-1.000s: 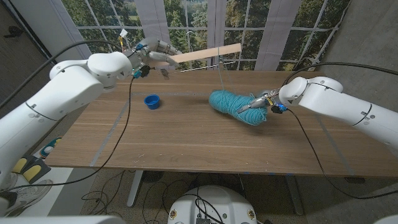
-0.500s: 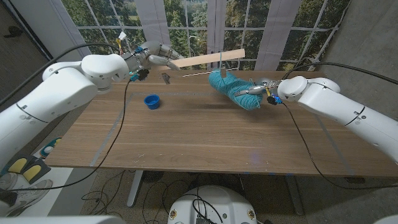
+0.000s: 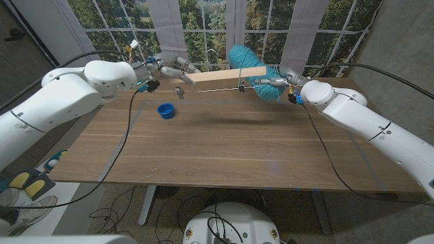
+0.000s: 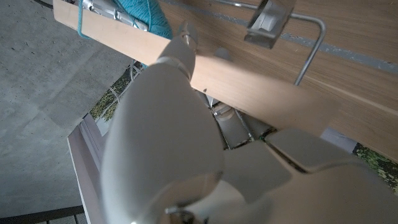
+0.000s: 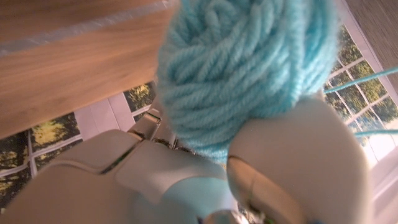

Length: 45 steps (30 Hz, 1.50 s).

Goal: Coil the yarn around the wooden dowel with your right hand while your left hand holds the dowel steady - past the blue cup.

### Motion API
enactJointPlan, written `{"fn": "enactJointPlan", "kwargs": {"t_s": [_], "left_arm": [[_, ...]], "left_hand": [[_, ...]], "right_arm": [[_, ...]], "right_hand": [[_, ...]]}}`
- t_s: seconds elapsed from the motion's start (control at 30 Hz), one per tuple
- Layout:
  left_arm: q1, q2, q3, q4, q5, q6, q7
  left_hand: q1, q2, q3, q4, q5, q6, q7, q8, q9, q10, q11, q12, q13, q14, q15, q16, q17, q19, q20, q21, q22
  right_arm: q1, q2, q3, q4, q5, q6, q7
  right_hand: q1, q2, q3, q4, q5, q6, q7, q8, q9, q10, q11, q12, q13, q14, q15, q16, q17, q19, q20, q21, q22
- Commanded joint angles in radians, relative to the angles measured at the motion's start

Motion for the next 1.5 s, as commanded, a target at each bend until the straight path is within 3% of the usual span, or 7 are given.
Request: {"fn": "enactJointPlan", "kwargs": {"t_s": [0.03, 0.2, 0.47, 0.53, 1.07, 1.37, 1.5], "left_arm": [[-0.037, 0.053, 0.051, 0.038, 0.017, 0.033, -0.033], [-0.038, 0.062, 0.061, 0.042, 0.022, 0.046, -0.04], [-0.07, 0.085, 0.109, -0.005, 0.089, 0.172, 0.017], [-0.075, 0.082, 0.115, 0.006, 0.085, 0.166, -0.005], [-0.089, 0.087, 0.156, -0.078, 0.179, 0.32, 0.084], [-0.082, 0.09, 0.142, -0.088, 0.171, 0.326, 0.078], [-0.106, 0.092, 0.167, -0.107, 0.197, 0.366, 0.078]], "left_hand": [[0.047, 0.062, 0.052, 0.041, 0.006, 0.034, 0.034, 0.004, 0.006, -0.001, -0.001, -0.006, 0.003, 0.048, -0.066, 0.004, 0.003, -0.001, -0.134, 0.006, 0.003], [0.046, 0.063, 0.053, 0.042, 0.006, 0.033, 0.035, 0.005, 0.007, -0.001, -0.001, -0.006, 0.003, 0.048, -0.066, 0.004, 0.004, -0.003, -0.134, 0.005, 0.003], [0.047, 0.063, 0.055, 0.041, 0.006, 0.033, 0.034, 0.005, 0.008, -0.003, 0.0, -0.007, 0.004, 0.047, -0.067, 0.003, 0.005, -0.004, -0.134, 0.005, 0.003], [0.047, 0.063, 0.056, 0.04, 0.006, 0.032, 0.034, 0.005, 0.008, -0.006, -0.001, -0.008, 0.004, 0.048, -0.066, 0.003, 0.005, -0.004, -0.134, 0.005, 0.003], [0.045, 0.063, 0.058, 0.04, 0.004, 0.03, 0.034, 0.005, 0.008, -0.005, 0.001, -0.009, 0.003, 0.051, -0.066, 0.002, 0.006, -0.005, -0.135, 0.008, 0.004], [0.045, 0.063, 0.061, 0.039, 0.003, 0.03, 0.035, 0.005, 0.008, -0.005, 0.0, -0.009, 0.003, 0.05, -0.068, 0.0, 0.006, -0.003, -0.135, 0.011, 0.005], [0.045, 0.062, 0.062, 0.038, 0.002, 0.029, 0.035, 0.004, 0.008, -0.004, 0.002, -0.009, 0.003, 0.052, -0.069, 0.0, 0.006, -0.003, -0.135, 0.011, 0.004]], "right_arm": [[-0.06, 0.046, 0.058, 0.008, -0.081, 0.243, -0.175], [-0.095, 0.057, 0.081, -0.002, -0.113, 0.296, -0.222], [-0.183, 0.082, 0.127, -0.013, -0.17, 0.434, -0.32], [-0.2, 0.08, 0.134, -0.025, -0.188, 0.445, -0.331], [-0.315, 0.072, 0.193, -0.12, -0.306, 0.414, -0.384], [-0.341, 0.07, 0.212, -0.14, -0.326, 0.372, -0.371], [-0.342, 0.061, 0.214, -0.155, -0.328, 0.332, -0.346]], "right_hand": [[0.307, 0.305, -0.005, 0.01, 0.003, 0.069, -0.085, -0.005, -0.005, 0.006, -0.017, -0.006, 0.122, -0.002, -0.115, -0.016, -0.01, 0.013, -0.007, 0.012, 0.001], [0.308, 0.302, -0.007, 0.013, 0.005, 0.067, -0.093, -0.009, -0.011, 0.004, -0.018, -0.007, 0.122, -0.004, -0.117, -0.024, -0.01, 0.022, -0.011, 0.016, 0.0], [0.31, 0.298, -0.011, 0.019, 0.009, 0.068, -0.098, -0.012, -0.019, 0.001, -0.022, -0.008, 0.123, -0.002, -0.118, -0.034, -0.005, 0.028, -0.018, 0.02, -0.002], [0.31, 0.298, -0.012, 0.02, 0.009, 0.069, -0.099, -0.012, -0.02, 0.0, -0.023, -0.009, 0.122, -0.003, -0.118, -0.035, -0.004, 0.028, -0.018, 0.021, -0.003], [0.312, 0.296, -0.018, 0.029, 0.014, 0.071, -0.107, -0.012, -0.027, 0.004, -0.036, -0.009, 0.121, 0.0, -0.118, -0.054, -0.001, 0.028, -0.023, 0.025, -0.004], [0.314, 0.296, -0.021, 0.031, 0.016, 0.07, -0.109, -0.011, -0.026, 0.008, -0.037, -0.01, 0.119, 0.004, -0.119, -0.061, 0.002, 0.026, -0.022, 0.026, -0.005], [0.314, 0.296, -0.022, 0.033, 0.016, 0.071, -0.109, -0.01, -0.026, 0.008, -0.037, -0.01, 0.119, 0.006, -0.118, -0.063, 0.003, 0.025, -0.022, 0.026, -0.005]]}}
